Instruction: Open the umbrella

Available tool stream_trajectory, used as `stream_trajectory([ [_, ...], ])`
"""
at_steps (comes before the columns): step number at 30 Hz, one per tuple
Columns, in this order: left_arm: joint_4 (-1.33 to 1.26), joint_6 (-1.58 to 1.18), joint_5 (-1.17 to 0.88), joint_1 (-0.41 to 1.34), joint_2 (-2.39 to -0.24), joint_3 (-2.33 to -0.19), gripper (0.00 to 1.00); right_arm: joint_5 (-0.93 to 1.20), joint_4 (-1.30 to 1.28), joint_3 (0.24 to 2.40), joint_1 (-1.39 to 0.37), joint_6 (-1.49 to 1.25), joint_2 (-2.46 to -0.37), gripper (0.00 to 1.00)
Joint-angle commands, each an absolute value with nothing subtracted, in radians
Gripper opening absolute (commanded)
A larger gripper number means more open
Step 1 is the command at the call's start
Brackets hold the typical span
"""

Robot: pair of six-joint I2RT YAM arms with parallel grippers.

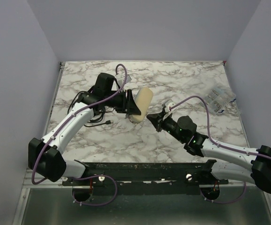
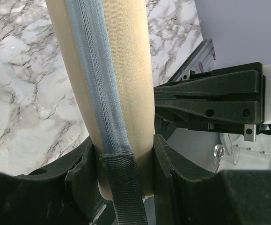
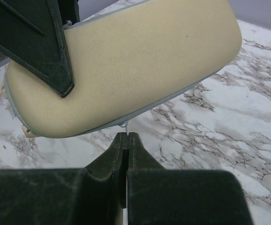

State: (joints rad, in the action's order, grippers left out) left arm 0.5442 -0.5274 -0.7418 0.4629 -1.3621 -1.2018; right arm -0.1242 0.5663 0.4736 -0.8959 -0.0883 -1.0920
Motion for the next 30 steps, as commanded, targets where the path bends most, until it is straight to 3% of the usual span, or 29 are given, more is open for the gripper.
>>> stream_trajectory([
  [1, 0.609, -0.557, -0.570, 0.457, -1.297, -1.203, 0.00, -0.144, 0.584, 0.457, -0.893, -0.095, -1.084, 0.01],
  [8, 0.441, -0.592, -0.543, 0.447, -1.179, -1.076, 0.00, -0.147, 0.581, 0.467, -0.894, -0.103, -1.086, 0.01],
  [30, 0.582, -0.569, -0.770, 0.437, -1.139, -1.122, 0.00, -0.157, 0.600, 0.482, -0.893, -0.107, -1.125, 0.01],
])
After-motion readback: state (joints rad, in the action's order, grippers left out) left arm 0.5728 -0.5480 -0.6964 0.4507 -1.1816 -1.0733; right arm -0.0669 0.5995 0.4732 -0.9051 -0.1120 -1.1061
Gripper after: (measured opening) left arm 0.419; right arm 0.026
